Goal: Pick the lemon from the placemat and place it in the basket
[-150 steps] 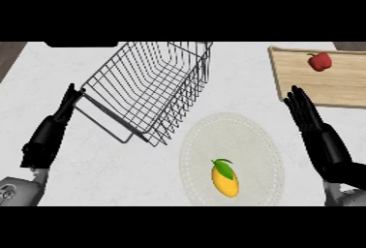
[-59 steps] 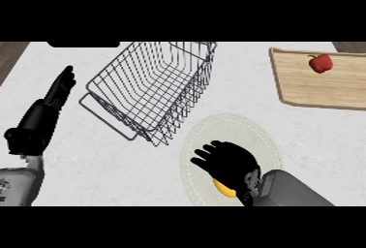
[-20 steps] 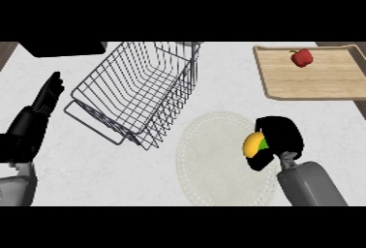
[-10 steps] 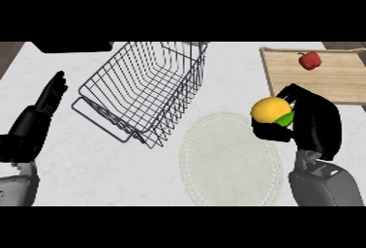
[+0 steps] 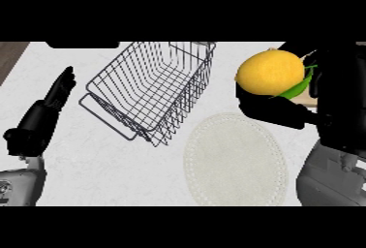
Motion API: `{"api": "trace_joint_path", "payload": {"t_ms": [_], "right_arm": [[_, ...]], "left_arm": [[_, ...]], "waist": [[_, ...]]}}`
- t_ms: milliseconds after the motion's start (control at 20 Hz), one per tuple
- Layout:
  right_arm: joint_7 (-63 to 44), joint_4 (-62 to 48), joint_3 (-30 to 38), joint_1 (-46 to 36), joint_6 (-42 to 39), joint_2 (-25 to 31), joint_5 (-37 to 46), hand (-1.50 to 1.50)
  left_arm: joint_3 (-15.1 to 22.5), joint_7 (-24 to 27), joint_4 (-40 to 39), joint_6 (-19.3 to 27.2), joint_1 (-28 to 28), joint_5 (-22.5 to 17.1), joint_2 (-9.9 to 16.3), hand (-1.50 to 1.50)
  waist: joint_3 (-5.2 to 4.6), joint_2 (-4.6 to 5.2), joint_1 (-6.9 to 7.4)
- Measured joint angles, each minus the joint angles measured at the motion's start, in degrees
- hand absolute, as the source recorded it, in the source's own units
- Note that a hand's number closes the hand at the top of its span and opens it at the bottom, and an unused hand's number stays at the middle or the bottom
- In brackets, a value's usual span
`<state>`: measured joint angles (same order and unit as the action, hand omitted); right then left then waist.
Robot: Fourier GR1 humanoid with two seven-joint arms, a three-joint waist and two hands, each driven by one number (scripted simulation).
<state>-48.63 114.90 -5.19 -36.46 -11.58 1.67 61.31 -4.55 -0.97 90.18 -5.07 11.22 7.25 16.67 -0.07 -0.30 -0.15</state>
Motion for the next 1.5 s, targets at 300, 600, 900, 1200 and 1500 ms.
{"api": "trace_joint_path", "payload": {"t_ms": [300, 600, 900, 1200, 1500], "right_arm": [[-7.6, -8.7, 0.4, -18.1, -2.5, -1.2, -5.8, 1.5], [-10.0, -24.7, 1.8, -31.9, 0.1, -1.4, -10.6, 1.5], [-10.8, -40.3, 3.2, -40.8, 4.7, -1.5, -14.6, 1.5], [-11.5, -52.2, 2.8, -46.0, 6.4, -1.5, -20.3, 1.5], [-12.6, -61.5, -0.4, -48.3, 5.5, -1.5, -21.3, 1.5]], "left_arm": [[0.4, 1.4, -1.7, 0.1, 0.9, 0.8, -0.5, 0.0], [0.4, 0.3, -1.8, -0.1, 2.3, 0.9, -0.9, 0.0], [-0.1, 1.0, -2.1, -1.3, 3.0, 0.4, -0.3, 0.0], [-0.1, 2.1, -3.2, -1.0, 2.6, 1.0, -0.7, 0.0], [-0.2, 0.9, -1.5, -1.5, 2.1, 0.5, -0.8, 0.0]], "waist": [[-0.04, 0.19, 0.85], [-0.04, 0.37, 1.6], [-0.05, 0.54, 2.15], [-0.05, 0.56, 1.99], [-0.04, 0.41, 1.87]]}}
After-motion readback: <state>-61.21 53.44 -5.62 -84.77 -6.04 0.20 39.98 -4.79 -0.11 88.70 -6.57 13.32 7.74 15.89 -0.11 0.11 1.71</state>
